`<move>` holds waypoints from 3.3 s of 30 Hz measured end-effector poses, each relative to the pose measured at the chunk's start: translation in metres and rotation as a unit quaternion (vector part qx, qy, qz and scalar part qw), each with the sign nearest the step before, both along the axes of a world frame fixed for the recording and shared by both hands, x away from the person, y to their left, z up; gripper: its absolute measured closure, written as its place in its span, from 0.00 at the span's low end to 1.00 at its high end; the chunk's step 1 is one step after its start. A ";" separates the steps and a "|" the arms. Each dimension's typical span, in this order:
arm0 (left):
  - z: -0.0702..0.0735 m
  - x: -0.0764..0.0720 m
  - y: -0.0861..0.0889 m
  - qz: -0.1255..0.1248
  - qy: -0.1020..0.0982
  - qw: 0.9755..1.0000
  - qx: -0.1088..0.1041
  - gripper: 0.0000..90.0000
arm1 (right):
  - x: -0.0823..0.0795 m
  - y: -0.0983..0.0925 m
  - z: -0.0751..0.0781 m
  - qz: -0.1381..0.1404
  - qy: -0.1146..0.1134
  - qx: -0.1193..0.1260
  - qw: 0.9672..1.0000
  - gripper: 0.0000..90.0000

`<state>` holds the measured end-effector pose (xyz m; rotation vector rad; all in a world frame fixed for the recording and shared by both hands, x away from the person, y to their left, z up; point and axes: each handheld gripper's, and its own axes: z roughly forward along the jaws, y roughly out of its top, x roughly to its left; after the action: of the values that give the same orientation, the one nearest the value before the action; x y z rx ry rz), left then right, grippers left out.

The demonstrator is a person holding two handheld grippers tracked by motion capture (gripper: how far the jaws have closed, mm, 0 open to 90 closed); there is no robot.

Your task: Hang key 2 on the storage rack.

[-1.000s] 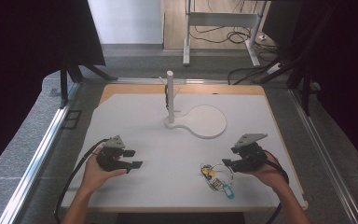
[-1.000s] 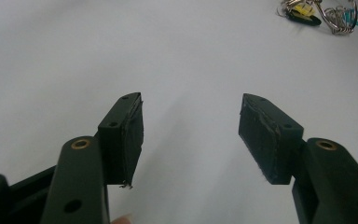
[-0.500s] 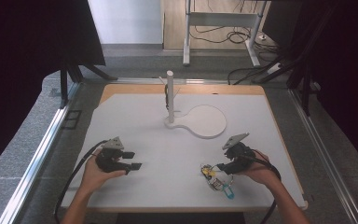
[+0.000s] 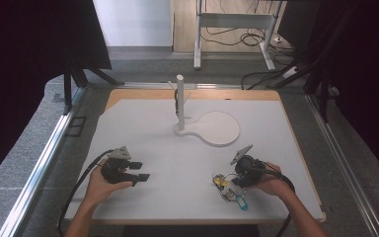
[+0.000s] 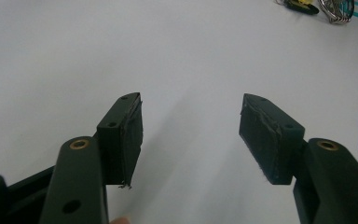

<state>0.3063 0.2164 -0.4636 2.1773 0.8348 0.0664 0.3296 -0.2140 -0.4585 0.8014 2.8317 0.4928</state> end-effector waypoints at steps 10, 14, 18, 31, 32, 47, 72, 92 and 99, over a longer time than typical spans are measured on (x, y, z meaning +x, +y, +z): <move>-0.007 0.001 0.006 0.021 0.006 1.000 -0.007 0.45 | -0.001 -0.005 0.003 -0.009 0.008 0.001 1.000 0.94; -0.005 0.000 0.009 0.025 0.003 1.000 -0.014 0.45 | 0.000 -0.007 0.007 -0.013 0.020 0.011 1.000 0.95; -0.004 -0.001 0.010 0.027 0.003 1.000 -0.016 0.45 | 0.000 -0.009 0.011 -0.015 0.038 0.022 0.999 0.95; -0.006 -0.002 0.010 0.026 0.006 1.000 -0.012 0.45 | 0.001 -0.019 0.029 -0.033 0.030 0.076 0.996 0.96; -0.006 -0.002 0.010 0.027 0.006 1.000 -0.011 0.45 | 0.002 -0.020 0.031 -0.036 0.027 0.079 0.996 0.96; -0.007 -0.002 0.009 0.025 0.009 1.000 -0.007 0.44 | 0.008 -0.029 0.059 -0.058 -0.013 0.115 0.992 0.97; -0.006 -0.004 0.010 0.023 0.009 1.000 -0.007 0.44 | 0.018 -0.019 0.099 -0.061 -0.055 0.165 0.983 0.97; -0.007 -0.003 0.010 0.019 0.014 1.000 -0.006 0.43 | 0.027 -0.010 0.114 -0.049 -0.065 0.178 0.981 0.97; -0.008 -0.003 0.011 0.021 0.017 1.000 -0.007 0.43 | 0.035 -0.005 0.118 -0.049 -0.064 0.170 0.982 0.97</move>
<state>0.3034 0.2275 -0.4716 2.1529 0.8975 0.0454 0.3645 -0.2190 -0.3401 0.9242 2.6098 0.9917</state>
